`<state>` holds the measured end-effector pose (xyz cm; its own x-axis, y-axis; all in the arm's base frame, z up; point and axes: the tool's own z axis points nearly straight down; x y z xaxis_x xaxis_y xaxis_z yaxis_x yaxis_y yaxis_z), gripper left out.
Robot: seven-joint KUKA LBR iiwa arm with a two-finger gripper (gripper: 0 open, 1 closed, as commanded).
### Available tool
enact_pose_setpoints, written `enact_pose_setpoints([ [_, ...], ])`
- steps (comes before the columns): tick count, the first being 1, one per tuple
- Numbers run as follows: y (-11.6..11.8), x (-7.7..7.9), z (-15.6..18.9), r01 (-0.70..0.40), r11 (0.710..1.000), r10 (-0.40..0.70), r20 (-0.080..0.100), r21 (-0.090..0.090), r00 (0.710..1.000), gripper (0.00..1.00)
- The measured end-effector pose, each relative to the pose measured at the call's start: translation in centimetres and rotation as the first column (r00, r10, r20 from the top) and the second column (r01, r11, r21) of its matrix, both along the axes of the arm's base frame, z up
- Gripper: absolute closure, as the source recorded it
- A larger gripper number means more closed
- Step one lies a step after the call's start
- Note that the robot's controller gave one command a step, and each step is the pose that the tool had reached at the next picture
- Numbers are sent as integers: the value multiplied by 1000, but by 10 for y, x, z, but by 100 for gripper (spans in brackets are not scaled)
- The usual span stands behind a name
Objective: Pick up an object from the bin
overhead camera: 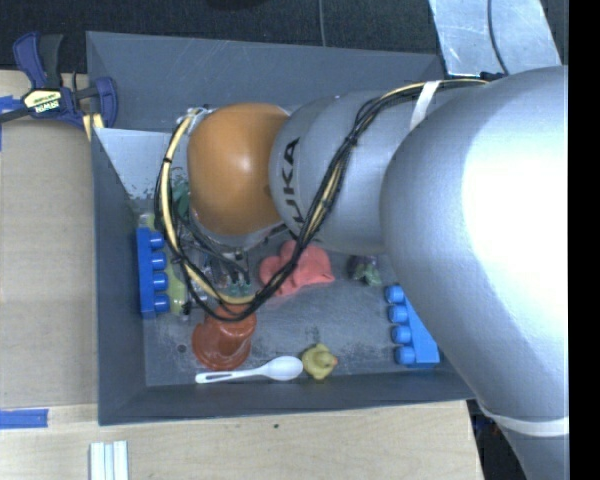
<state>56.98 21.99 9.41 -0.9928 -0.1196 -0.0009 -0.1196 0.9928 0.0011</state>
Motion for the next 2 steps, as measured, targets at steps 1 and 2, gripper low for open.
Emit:
enact_pose_setpoints([
  [1, -28, -3, 8, -108, 994, 108, 2, -1, 994, 0],
  [2, -89, -37, 20, -87, 996, 87, 1, 1, 996, 0],
])
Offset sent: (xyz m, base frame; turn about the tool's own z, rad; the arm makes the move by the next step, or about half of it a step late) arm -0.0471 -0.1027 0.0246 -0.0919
